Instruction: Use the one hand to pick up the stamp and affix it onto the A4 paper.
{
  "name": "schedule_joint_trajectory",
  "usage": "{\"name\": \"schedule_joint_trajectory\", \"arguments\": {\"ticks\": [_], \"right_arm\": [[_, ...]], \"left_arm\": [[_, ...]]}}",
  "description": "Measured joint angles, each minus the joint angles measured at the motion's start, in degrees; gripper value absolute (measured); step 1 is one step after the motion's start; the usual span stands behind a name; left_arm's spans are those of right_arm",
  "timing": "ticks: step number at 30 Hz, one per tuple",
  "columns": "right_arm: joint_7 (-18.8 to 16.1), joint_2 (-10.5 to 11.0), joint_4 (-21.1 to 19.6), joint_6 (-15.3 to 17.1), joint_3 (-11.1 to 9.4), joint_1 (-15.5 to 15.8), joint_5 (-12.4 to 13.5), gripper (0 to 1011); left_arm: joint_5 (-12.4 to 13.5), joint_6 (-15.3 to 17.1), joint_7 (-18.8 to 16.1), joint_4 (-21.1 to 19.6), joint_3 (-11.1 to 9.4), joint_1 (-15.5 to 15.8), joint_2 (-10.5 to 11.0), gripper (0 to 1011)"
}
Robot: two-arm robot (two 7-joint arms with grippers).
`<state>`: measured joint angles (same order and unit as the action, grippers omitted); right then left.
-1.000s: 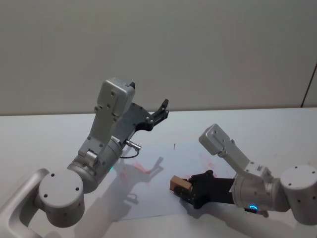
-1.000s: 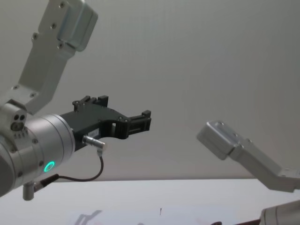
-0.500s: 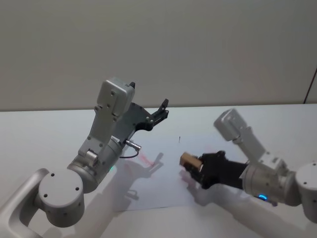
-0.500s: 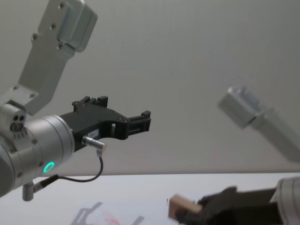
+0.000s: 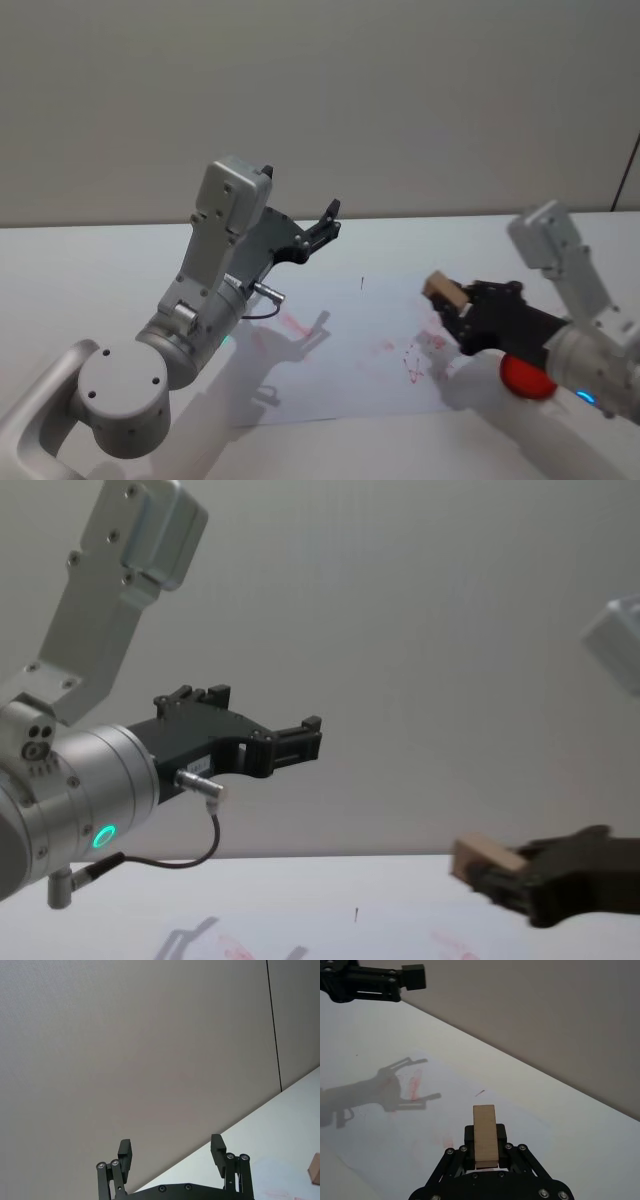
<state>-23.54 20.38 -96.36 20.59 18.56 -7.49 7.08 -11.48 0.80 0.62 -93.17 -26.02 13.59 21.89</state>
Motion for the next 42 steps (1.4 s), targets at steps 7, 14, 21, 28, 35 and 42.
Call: {"name": "schedule_joint_trajectory", "arguments": {"ticks": [7,14,21,28,35,42], "right_arm": [[6.2,3.2,-4.4,0.6,-2.0,4.4,3.5,217],[12.8,6.4,-8.2,1.4,-4.2,9.3,7.2,218],[19.5,10.1,-11.6,2.8,-7.0,15.1,12.2,217],[21.8,12.3,-13.1,4.0,-8.7,18.4,15.0,217],[20.9,13.5,-13.2,4.4,-9.3,19.1,15.4,217],[18.8,13.6,-12.3,3.9,-9.1,18.1,13.9,217]], "left_arm": [[0.0,0.0,0.0,0.0,0.0,0.0,0.0,1001],[0.0,0.0,0.0,0.0,0.0,0.0,0.0,1001],[0.0,0.0,0.0,0.0,0.0,0.0,0.0,1001],[0.0,0.0,0.0,0.0,0.0,0.0,0.0,1001],[0.0,0.0,0.0,0.0,0.0,0.0,0.0,1001],[0.0,0.0,0.0,0.0,0.0,0.0,0.0,1001]]}}
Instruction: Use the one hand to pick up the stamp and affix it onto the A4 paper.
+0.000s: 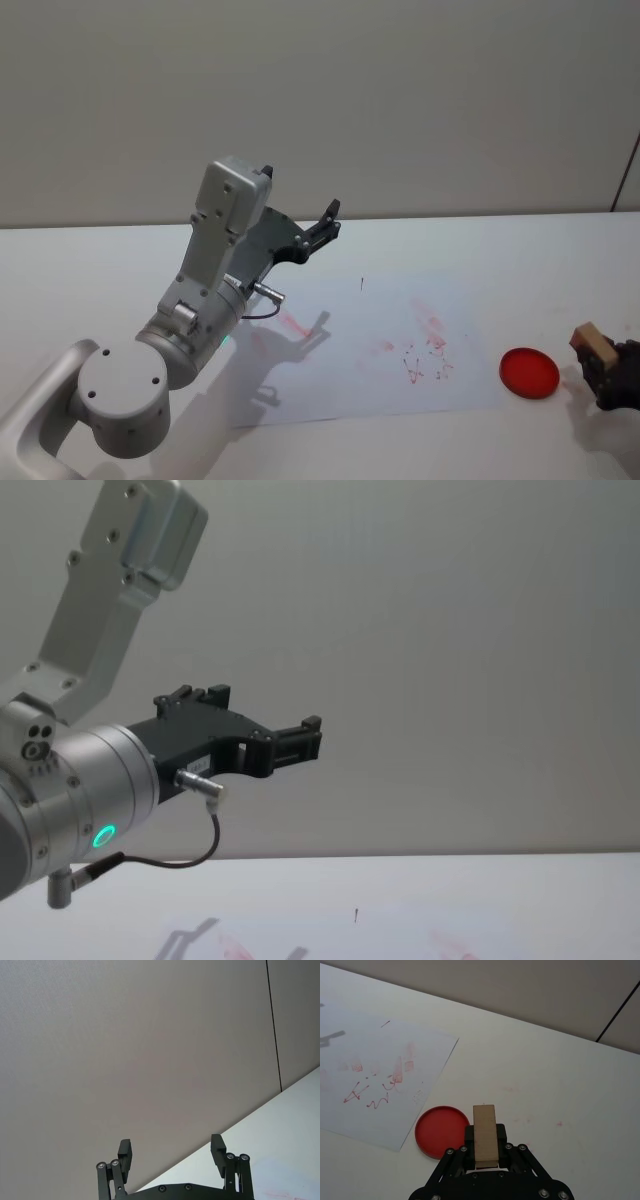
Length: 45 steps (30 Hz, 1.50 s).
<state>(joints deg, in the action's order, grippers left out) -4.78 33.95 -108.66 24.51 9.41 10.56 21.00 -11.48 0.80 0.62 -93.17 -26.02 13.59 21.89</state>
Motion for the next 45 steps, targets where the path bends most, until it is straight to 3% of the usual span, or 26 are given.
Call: {"name": "schedule_joint_trajectory", "arguments": {"ticks": [7,18,37,41,45], "right_arm": [[-2.5,-0.8,1.3,-0.4,0.6,-1.8,-1.6,218],[-5.4,-2.5,3.1,-0.2,1.5,-3.7,-2.0,217],[-7.1,-5.0,5.6,1.2,2.6,-5.9,-2.0,221],[-7.2,-5.2,5.8,1.4,2.7,-6.1,-2.1,297],[-7.3,-5.4,6.1,1.5,2.8,-6.4,-2.2,460]], "left_arm": [[0.0,0.0,0.0,0.0,0.0,0.0,0.0,1001],[0.0,0.0,0.0,0.0,0.0,0.0,0.0,1001],[0.0,0.0,0.0,0.0,0.0,0.0,0.0,1001],[0.0,0.0,0.0,0.0,0.0,0.0,0.0,1001],[0.0,0.0,0.0,0.0,0.0,0.0,0.0,1001]]}}
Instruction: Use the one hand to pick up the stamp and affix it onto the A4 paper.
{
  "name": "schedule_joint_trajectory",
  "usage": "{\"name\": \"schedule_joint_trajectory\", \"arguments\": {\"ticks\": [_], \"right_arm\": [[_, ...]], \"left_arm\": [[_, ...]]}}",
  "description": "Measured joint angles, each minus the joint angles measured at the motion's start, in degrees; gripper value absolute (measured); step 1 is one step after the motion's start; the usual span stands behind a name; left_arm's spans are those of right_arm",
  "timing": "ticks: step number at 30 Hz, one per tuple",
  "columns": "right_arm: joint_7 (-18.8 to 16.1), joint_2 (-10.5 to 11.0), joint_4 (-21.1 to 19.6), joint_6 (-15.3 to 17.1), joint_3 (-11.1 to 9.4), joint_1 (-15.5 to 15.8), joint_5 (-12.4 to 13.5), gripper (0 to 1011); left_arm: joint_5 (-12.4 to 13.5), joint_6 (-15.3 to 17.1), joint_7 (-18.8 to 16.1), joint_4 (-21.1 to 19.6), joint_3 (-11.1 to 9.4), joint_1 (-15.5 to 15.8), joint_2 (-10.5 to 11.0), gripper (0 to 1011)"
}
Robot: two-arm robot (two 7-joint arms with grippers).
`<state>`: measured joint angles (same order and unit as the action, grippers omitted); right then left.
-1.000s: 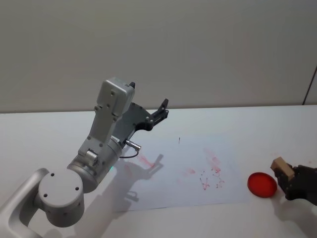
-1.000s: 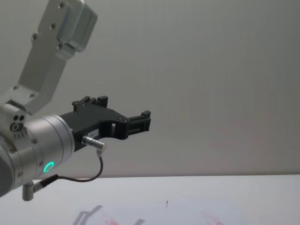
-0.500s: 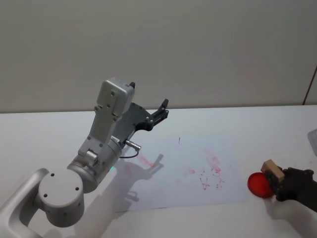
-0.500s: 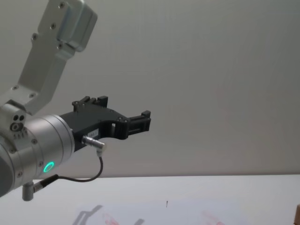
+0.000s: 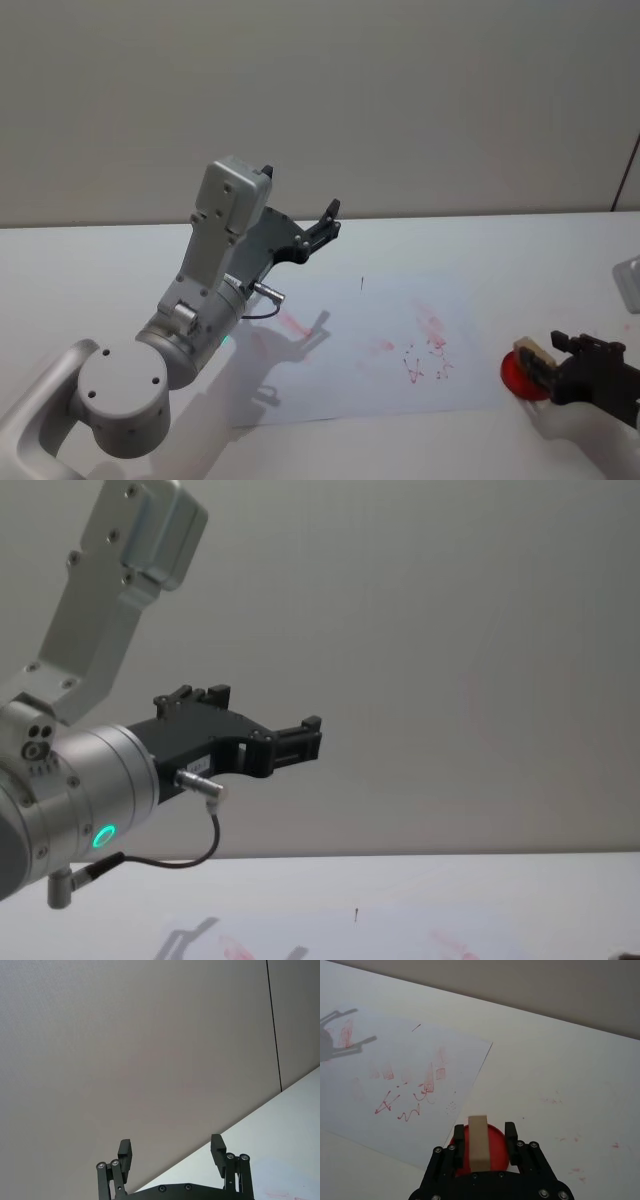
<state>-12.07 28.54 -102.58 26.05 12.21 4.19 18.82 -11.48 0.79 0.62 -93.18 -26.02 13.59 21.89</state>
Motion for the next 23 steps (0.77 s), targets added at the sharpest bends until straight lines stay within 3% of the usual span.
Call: {"name": "schedule_joint_trajectory", "arguments": {"ticks": [15,19,23], "right_arm": [[-0.1,-0.4,0.4,0.3,0.1,-0.4,-0.1,919],[-0.1,-0.4,0.4,0.3,0.2,-0.4,-0.2,1001],[-0.1,-0.4,0.5,0.3,0.2,-0.4,-0.2,1001]], "left_arm": [[0.0,0.0,0.0,0.0,0.0,0.0,0.0,1001],[0.0,0.0,0.0,0.0,0.0,0.0,0.0,1001],[0.0,0.0,0.0,0.0,0.0,0.0,0.0,1001]]}}
